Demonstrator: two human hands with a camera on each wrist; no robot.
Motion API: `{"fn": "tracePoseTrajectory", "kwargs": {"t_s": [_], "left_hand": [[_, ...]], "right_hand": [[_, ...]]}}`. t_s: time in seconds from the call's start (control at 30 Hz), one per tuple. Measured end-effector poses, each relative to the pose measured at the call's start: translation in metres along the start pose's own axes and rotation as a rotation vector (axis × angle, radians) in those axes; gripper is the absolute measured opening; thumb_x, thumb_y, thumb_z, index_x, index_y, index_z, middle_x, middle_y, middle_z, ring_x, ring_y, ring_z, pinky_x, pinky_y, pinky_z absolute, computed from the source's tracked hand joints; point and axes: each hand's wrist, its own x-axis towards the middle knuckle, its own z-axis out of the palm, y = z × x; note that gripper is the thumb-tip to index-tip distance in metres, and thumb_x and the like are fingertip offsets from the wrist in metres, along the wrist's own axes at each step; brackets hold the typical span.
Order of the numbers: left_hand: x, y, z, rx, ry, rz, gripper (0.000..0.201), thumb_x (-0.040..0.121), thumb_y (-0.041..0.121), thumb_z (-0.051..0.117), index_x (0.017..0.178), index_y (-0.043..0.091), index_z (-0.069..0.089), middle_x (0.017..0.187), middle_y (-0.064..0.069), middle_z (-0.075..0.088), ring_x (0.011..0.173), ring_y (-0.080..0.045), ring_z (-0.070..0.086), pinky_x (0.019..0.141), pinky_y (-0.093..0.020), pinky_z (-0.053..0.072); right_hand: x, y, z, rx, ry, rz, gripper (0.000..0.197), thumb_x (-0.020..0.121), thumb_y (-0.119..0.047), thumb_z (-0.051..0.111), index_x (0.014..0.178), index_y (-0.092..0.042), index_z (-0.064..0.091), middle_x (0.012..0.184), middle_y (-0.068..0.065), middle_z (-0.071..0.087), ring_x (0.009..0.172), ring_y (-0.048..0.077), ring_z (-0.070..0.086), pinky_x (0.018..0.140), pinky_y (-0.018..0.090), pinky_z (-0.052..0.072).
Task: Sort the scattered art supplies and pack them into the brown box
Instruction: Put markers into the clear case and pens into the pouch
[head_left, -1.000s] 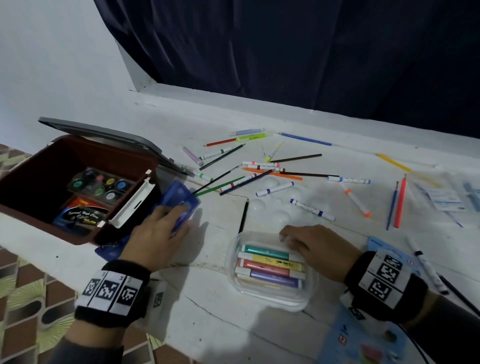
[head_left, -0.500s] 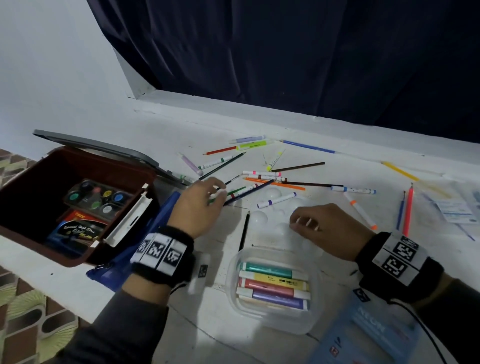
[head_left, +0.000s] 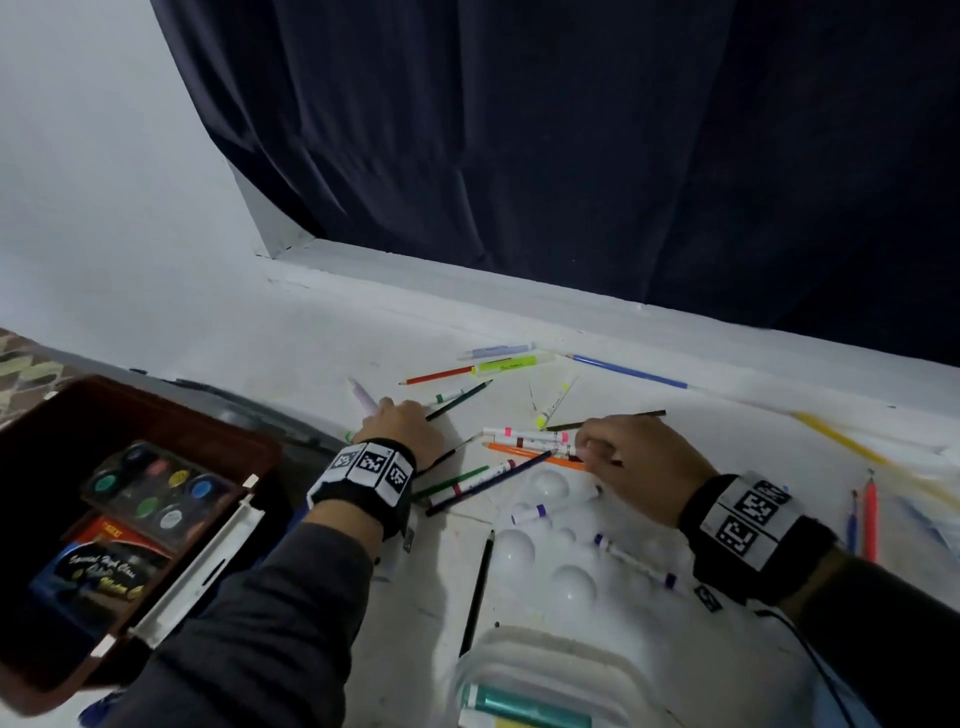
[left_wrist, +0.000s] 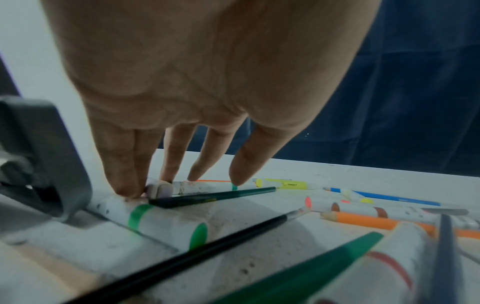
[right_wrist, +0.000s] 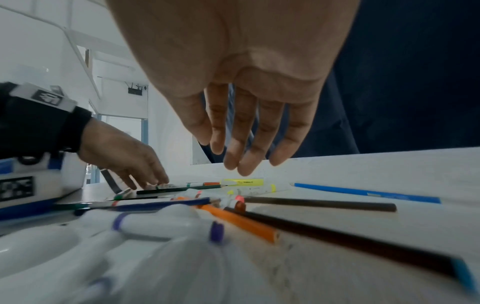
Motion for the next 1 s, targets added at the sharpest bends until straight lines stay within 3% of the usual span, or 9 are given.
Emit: {"fn": "tracePoseTrajectory", "kwargs": {"t_s": [0.17, 0.3, 0.4, 0.5, 0.67, 0.83, 1.0], "left_hand": [[0.002, -0.003, 0.013, 0.02, 0.083, 0.042, 0.027, 0.096, 0.024, 0.047, 0.115, 0.007, 0.058, 0.122, -0.017, 0.058, 0.107, -0.032, 0.062, 0.096, -0.042, 0.052], [-0.008, -0.005, 0.014, 0.083, 0.147, 0.151, 0.02, 0.093, 0.016, 0.048, 0.105, 0.012, 0.062, 0.107, -0.01, 0.068, 0.097, -0.028, 0.066, 0.081, -0.034, 0.054], [-0.014, -0.005, 0.017, 0.1, 0.139, 0.213, 0.027, 0.092, 0.004, 0.05, 0.114, 0.012, 0.065, 0.112, -0.011, 0.067, 0.101, -0.027, 0.064, 0.086, -0.034, 0.055], [-0.014, -0.005, 0.022, 0.085, 0.168, 0.321, 0.035, 0.09, -0.002, 0.051, 0.116, 0.014, 0.068, 0.114, -0.005, 0.066, 0.108, -0.025, 0.062, 0.093, -0.033, 0.052], [-0.009, -0.005, 0.026, 0.017, 0.167, 0.416, 0.032, 0.085, 0.001, 0.058, 0.106, 0.021, 0.072, 0.108, 0.001, 0.064, 0.103, -0.021, 0.062, 0.089, -0.026, 0.05], [-0.012, 0.006, 0.02, -0.027, 0.219, 0.486, 0.017, 0.093, 0.012, 0.059, 0.104, 0.021, 0.069, 0.106, 0.002, 0.063, 0.098, -0.021, 0.062, 0.086, -0.029, 0.049], [-0.028, 0.009, 0.001, -0.211, 0.491, 0.642, 0.006, 0.095, 0.023, 0.061, 0.098, 0.019, 0.063, 0.092, 0.0, 0.061, 0.075, -0.027, 0.061, 0.064, -0.04, 0.052]], "right_hand": [[0.062, 0.007, -0.002, -0.027, 0.062, -0.052, 0.008, 0.093, -0.026, 0.053, 0.089, -0.026, 0.059, 0.077, -0.009, 0.057, 0.076, 0.016, 0.055, 0.071, 0.036, 0.05], [0.11, 0.009, 0.008, -0.077, 0.011, -0.068, 0.018, 0.095, -0.027, 0.05, 0.109, -0.023, 0.061, 0.098, -0.007, 0.06, 0.097, 0.019, 0.057, 0.084, 0.036, 0.049], [0.138, 0.012, 0.021, -0.202, -0.09, -0.056, 0.031, 0.098, -0.029, 0.047, 0.127, -0.022, 0.055, 0.127, 0.0, 0.058, 0.117, 0.022, 0.053, 0.096, 0.04, 0.046], [0.159, 0.014, 0.032, -0.34, -0.193, -0.059, 0.034, 0.099, -0.027, 0.042, 0.131, -0.017, 0.05, 0.137, 0.003, 0.051, 0.123, 0.025, 0.05, 0.098, 0.044, 0.046], [0.174, 0.018, 0.036, -0.54, -0.202, -0.036, 0.027, 0.099, -0.018, 0.043, 0.125, -0.017, 0.051, 0.126, 0.005, 0.05, 0.11, 0.025, 0.053, 0.078, 0.035, 0.045], [0.166, 0.015, 0.027, -0.662, -0.19, -0.003, 0.024, 0.098, -0.017, 0.046, 0.118, -0.016, 0.059, 0.131, 0.007, 0.053, 0.112, 0.026, 0.057, 0.076, 0.032, 0.04], [0.131, 0.001, 0.002, -0.544, 0.01, -0.002, 0.018, 0.096, -0.017, 0.047, 0.111, -0.017, 0.057, 0.108, 0.003, 0.057, 0.097, 0.028, 0.061, 0.066, 0.032, 0.039]]}}
